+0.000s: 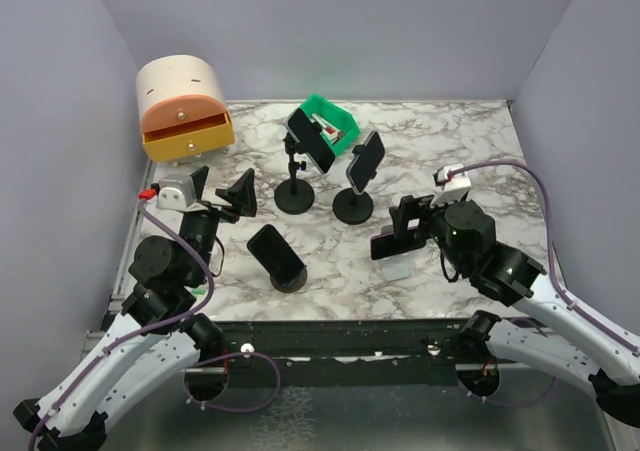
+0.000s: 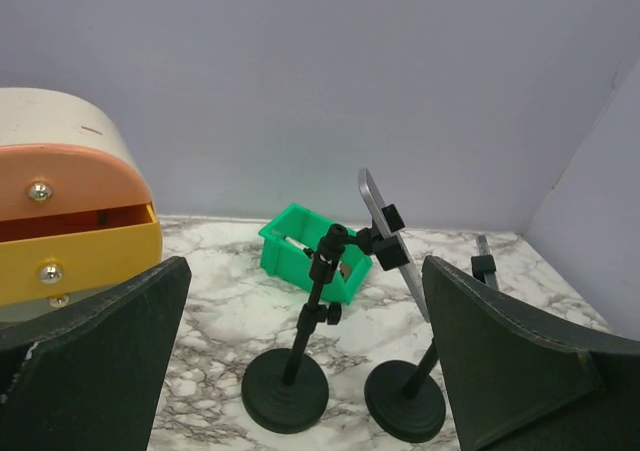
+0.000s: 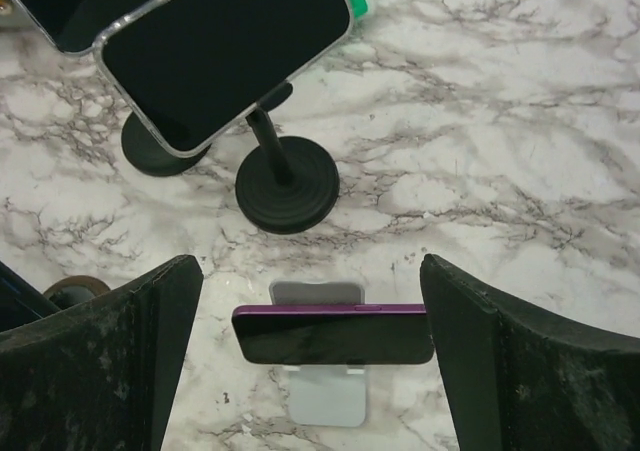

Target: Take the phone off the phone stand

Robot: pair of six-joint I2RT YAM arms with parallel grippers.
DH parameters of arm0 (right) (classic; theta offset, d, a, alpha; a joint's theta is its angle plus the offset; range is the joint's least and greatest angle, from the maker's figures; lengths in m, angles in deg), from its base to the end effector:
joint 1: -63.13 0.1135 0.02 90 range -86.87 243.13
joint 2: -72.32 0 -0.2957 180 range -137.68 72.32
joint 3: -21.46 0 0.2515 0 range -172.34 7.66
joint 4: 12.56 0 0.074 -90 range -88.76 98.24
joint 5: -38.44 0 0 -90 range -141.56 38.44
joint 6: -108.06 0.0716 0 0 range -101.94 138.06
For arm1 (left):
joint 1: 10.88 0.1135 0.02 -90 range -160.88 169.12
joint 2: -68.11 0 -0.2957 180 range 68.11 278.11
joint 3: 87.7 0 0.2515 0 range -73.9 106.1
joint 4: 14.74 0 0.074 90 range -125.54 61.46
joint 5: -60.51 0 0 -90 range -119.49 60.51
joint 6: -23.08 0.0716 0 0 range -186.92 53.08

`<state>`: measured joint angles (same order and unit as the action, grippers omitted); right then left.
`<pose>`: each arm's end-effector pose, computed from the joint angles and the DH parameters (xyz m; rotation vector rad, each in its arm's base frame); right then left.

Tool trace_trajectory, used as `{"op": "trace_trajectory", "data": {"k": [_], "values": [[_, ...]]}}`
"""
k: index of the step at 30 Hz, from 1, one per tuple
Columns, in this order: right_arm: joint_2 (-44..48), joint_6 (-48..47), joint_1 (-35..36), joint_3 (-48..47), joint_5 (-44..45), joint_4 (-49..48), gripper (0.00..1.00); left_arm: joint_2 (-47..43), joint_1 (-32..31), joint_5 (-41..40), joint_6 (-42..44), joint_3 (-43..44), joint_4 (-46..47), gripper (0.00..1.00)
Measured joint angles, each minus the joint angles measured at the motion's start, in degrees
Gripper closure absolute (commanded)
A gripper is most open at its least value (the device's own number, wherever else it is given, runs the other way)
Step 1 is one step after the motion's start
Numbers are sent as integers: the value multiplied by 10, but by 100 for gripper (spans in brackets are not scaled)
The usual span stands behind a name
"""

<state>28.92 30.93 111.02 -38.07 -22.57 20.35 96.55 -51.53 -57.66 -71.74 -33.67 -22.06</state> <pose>0.1448 0.1085 0.3471 -0.2121 1.8225 0.2751 0.1108 -0.0506 0.4059 -0.0278 1.2995 -0.3723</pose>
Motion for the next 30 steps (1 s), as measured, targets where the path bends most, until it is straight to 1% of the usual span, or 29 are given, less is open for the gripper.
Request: {"op": "trace_trajectory", "data": {"k": [4, 10, 13, 15, 20, 23, 27, 30], "values": [[-19, 42, -10, 10, -15, 2, 5, -2, 0, 1, 1, -6, 9, 1], [-33, 97, -44, 54, -101, -33, 5, -2, 0, 7, 2, -9, 12, 1], [-34, 111, -45, 65, -149, -64, 5, -2, 0, 16, 3, -13, 13, 1], [-33, 116, -45, 68, -158, -80, 5, 0, 0, 21, 3, -14, 13, 1], [-14, 117, -45, 79, -130, -103, 5, 4, 0, 35, 3, -14, 13, 1], [-16, 111, -45, 76, -122, -96, 7, 6, 0, 39, 3, -14, 16, 1], [-39, 117, -45, 72, -103, -72, 4, 12, 0, 43, 3, -14, 16, 1], [-40, 136, -45, 75, -79, -48, 2, 17, 0, 46, 2, -14, 16, 1]]}}
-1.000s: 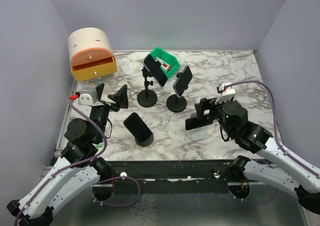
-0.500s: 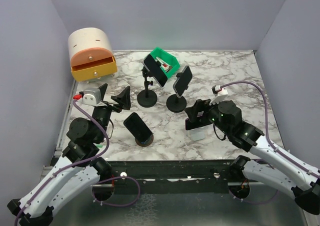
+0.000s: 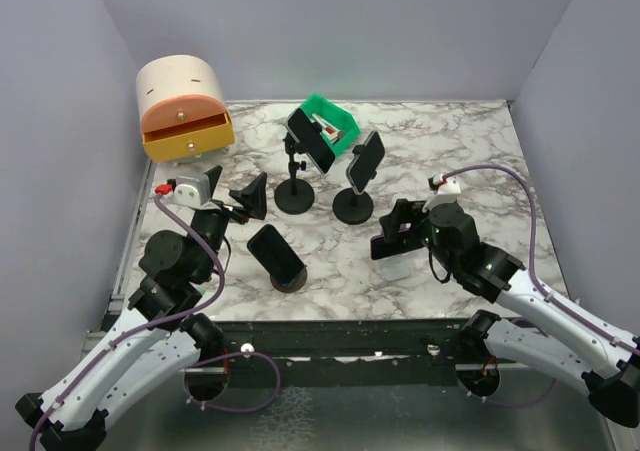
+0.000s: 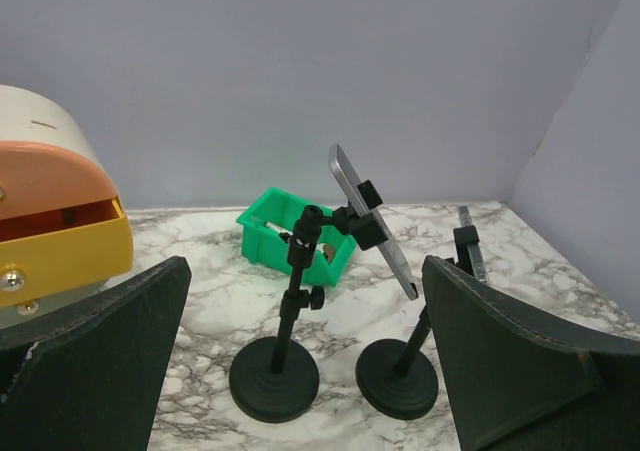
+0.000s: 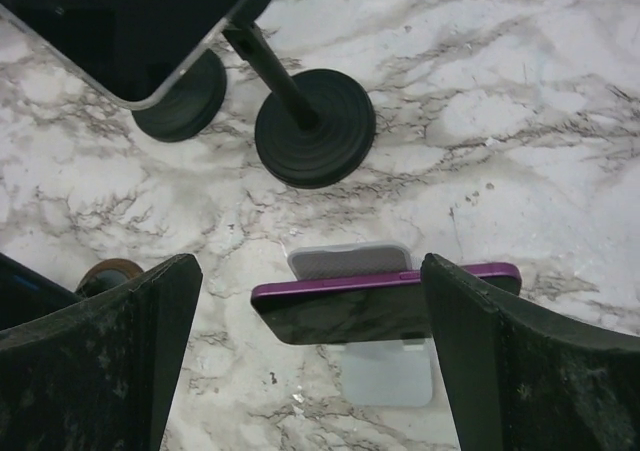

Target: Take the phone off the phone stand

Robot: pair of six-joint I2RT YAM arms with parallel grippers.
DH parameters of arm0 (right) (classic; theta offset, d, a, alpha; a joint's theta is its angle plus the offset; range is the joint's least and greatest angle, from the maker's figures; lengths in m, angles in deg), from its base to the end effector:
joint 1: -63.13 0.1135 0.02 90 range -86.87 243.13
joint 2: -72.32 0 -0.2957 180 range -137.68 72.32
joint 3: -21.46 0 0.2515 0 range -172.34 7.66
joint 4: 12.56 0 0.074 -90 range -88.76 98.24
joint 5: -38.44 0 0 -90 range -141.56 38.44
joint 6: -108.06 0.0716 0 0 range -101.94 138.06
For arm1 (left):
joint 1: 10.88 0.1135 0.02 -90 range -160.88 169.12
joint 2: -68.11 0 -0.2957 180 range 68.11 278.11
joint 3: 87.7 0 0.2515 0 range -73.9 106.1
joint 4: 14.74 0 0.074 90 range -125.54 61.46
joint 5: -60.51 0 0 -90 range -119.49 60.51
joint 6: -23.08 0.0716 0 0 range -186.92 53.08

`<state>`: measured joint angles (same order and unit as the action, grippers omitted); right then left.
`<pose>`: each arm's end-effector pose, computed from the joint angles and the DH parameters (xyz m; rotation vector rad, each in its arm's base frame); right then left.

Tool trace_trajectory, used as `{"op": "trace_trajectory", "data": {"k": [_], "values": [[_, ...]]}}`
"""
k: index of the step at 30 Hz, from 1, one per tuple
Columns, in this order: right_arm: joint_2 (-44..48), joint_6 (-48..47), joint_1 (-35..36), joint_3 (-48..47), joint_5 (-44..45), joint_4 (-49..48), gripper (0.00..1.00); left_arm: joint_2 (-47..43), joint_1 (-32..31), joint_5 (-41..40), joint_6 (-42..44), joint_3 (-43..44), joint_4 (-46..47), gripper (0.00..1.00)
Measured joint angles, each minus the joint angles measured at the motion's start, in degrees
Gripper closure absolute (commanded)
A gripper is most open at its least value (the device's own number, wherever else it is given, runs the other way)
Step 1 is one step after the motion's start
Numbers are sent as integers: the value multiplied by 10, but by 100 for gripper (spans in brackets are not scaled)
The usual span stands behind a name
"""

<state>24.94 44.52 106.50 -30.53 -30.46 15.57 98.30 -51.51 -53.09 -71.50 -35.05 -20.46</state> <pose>0.1628 0.1183 0.2951 -0.0516 1.9772 0.4366 0.1177 -0.0632 0.3985 0.0535 1.3137 -0.4103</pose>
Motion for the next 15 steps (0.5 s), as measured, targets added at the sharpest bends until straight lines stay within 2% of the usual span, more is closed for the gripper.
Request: {"op": "trace_trajectory", "data": {"k": [8, 15], "values": [[4, 50, 0, 29, 36, 25, 7, 5, 0, 2, -1, 0, 0, 1], [-9, 34, -13, 30, 37, 11, 11, 6, 0, 2, -1, 0, 0, 1]]}}
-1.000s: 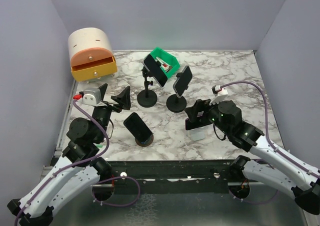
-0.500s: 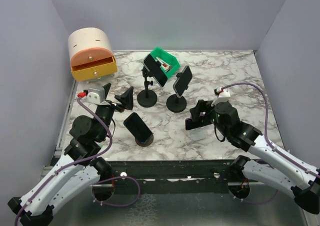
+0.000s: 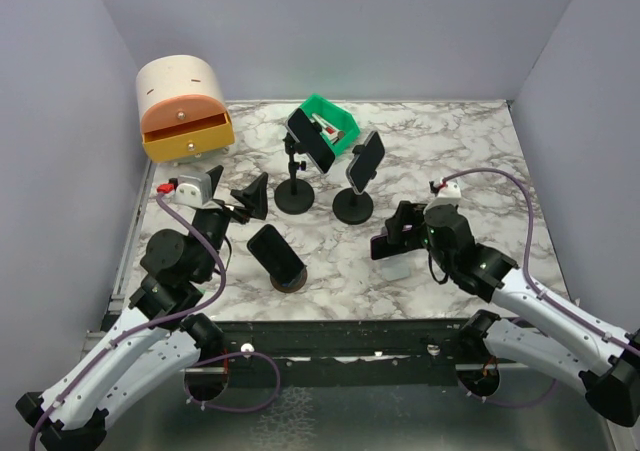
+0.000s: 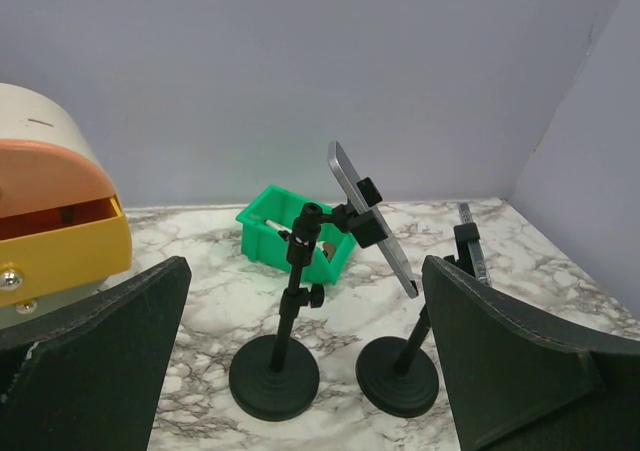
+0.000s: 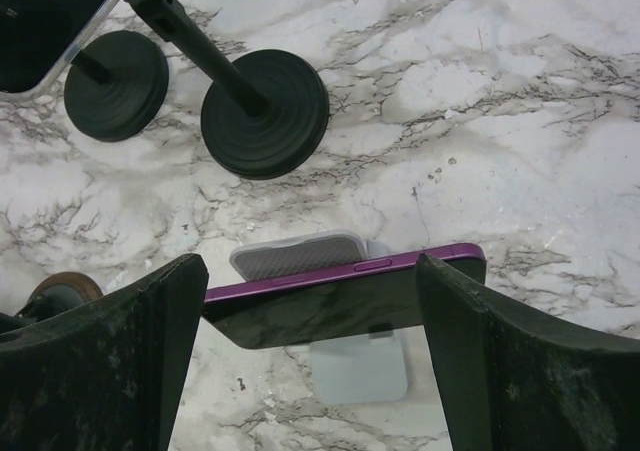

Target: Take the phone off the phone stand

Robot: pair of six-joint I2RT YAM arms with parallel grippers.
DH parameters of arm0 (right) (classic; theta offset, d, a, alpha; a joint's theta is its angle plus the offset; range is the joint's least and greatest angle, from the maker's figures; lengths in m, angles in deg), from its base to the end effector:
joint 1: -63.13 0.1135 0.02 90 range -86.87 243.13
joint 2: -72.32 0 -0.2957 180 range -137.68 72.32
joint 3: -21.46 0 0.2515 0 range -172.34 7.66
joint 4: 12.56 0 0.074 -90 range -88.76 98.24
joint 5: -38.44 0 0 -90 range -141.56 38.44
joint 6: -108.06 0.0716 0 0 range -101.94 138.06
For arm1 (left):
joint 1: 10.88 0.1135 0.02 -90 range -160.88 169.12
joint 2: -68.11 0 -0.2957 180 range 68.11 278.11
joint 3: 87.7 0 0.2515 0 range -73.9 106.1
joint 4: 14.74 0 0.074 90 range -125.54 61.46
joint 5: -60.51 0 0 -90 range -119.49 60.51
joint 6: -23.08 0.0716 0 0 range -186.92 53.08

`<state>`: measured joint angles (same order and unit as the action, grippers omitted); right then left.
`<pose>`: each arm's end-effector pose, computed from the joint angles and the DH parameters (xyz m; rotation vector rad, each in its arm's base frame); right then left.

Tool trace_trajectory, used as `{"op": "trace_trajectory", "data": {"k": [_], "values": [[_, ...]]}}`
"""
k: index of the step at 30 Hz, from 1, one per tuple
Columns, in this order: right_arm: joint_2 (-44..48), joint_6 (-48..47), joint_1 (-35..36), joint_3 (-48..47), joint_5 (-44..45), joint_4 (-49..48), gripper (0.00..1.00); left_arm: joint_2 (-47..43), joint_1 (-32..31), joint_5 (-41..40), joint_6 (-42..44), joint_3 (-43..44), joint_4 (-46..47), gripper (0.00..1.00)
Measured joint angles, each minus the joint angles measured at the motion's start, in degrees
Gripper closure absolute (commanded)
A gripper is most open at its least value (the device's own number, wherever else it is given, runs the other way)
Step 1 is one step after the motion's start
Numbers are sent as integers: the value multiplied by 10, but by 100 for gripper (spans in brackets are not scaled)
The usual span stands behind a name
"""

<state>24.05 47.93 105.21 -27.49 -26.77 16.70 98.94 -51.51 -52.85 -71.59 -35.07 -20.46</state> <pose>0.1661 0.1096 0.2707 0.0474 2.0368 0.3456 0.1201 -0.0656 0.3971 0.0605 1.3235 -0.4101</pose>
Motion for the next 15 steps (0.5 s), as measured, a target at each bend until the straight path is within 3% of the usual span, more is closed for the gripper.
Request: {"op": "trace_trajectory", "data": {"k": [9, 15], "values": [[7, -53, -8, 0, -50, -20, 12, 5, 0, -2, -28, 0, -15, 1], [23, -81, -8, -7, -111, -30, 12, 32, 0, -39, -147, 23, -143, 4]]}}
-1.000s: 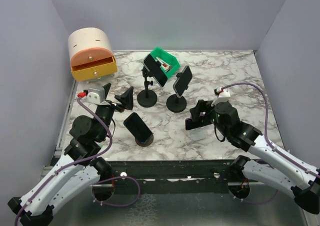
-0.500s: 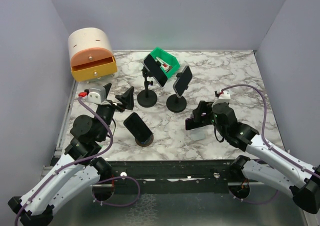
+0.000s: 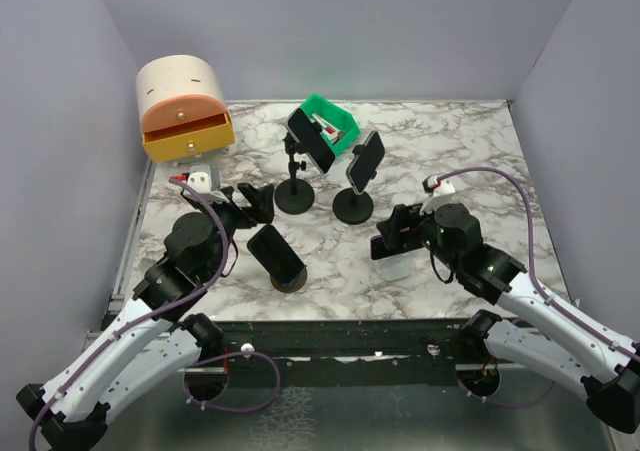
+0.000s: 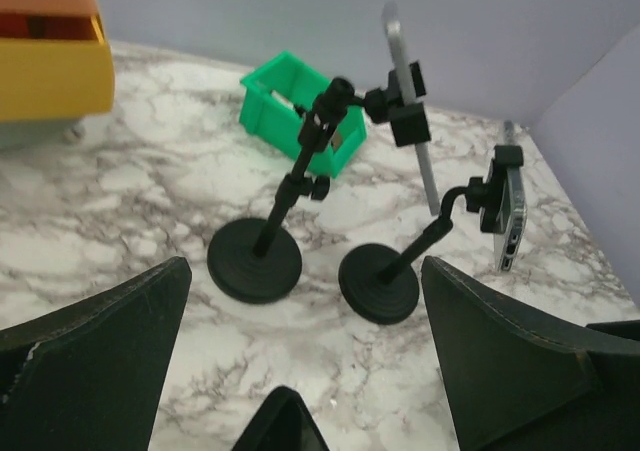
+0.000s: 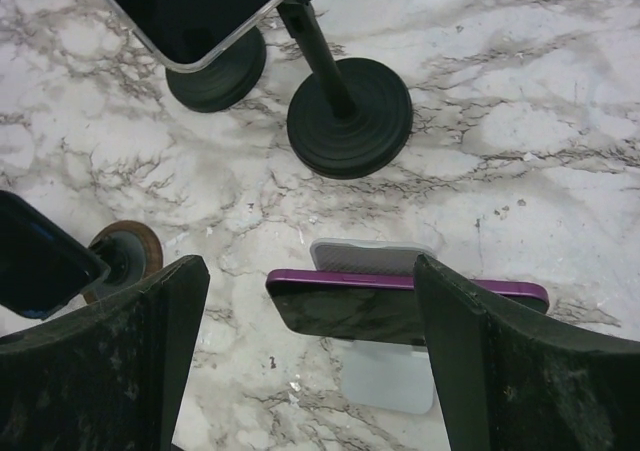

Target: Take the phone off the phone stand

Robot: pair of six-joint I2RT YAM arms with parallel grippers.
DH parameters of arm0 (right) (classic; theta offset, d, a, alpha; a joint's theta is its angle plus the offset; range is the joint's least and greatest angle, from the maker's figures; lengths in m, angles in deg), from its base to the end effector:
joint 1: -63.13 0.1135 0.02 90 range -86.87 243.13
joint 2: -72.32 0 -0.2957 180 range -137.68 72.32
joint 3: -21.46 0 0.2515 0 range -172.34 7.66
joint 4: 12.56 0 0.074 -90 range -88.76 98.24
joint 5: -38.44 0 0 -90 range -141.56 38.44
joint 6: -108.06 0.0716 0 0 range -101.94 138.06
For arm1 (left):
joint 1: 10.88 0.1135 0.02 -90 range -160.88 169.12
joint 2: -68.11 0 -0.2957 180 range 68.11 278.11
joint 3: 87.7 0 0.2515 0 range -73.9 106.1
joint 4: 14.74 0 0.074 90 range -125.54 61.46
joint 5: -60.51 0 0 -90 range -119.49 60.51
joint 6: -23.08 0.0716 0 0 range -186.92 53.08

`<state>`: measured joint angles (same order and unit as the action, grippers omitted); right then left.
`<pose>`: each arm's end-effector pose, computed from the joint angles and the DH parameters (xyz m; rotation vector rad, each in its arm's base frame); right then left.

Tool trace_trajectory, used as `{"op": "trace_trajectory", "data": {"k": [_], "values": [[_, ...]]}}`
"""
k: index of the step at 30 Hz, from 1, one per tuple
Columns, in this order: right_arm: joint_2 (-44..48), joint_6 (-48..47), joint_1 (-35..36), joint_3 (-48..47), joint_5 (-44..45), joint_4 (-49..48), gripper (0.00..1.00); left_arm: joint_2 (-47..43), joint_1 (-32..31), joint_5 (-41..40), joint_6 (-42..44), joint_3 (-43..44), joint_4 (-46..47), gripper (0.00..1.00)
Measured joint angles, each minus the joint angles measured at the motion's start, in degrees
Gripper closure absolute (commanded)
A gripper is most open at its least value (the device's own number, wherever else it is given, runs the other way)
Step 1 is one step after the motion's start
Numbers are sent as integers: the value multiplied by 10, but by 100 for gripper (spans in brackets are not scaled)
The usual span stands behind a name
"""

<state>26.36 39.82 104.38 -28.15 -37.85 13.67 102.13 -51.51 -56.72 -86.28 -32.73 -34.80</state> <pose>0.1600 0.1178 0.2870 -0.1785 1.9770 0.4871 0.1332 -0.0711 0.3710 -0.0875 1.5726 -0.4557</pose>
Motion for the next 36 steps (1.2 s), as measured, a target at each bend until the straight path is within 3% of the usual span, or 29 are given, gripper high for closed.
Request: {"op": "trace_trajectory", "data": {"k": [7, 14, 22, 36], "values": [[4, -9, 0, -1, -35, -7, 12, 30, 0, -2, -162, 4, -139, 5], [18, -12, 0, -1, -54, -8, 12, -31, 0, 20, -254, -19, -200, 12], [16, -13, 0, -1, -65, -13, 12, -26, 0, 71, -292, -49, -217, 21], [11, -13, 0, -4, -72, -15, 12, -41, 0, 71, -323, -65, -257, 28]]}}
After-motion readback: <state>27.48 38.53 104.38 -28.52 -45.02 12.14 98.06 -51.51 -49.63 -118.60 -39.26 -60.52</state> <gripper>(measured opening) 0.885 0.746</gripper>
